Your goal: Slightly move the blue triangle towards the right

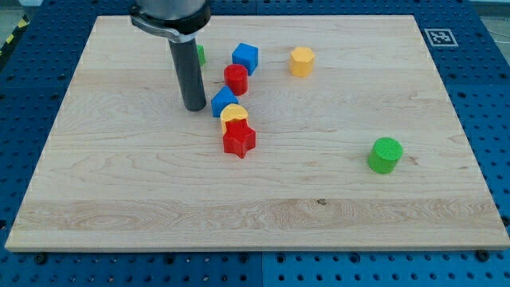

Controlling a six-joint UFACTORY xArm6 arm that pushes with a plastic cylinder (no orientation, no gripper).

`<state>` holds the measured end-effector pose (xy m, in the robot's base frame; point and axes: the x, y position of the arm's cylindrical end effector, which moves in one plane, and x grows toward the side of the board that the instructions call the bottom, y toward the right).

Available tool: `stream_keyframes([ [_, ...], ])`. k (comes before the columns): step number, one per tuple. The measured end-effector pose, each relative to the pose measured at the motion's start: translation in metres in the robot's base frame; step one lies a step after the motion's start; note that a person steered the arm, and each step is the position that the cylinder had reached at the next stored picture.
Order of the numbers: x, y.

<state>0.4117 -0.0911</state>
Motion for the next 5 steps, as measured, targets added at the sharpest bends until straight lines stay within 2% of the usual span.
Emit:
stream_keyframes([
  [2, 0.002, 0.023],
  [5, 0.002, 0.005],
])
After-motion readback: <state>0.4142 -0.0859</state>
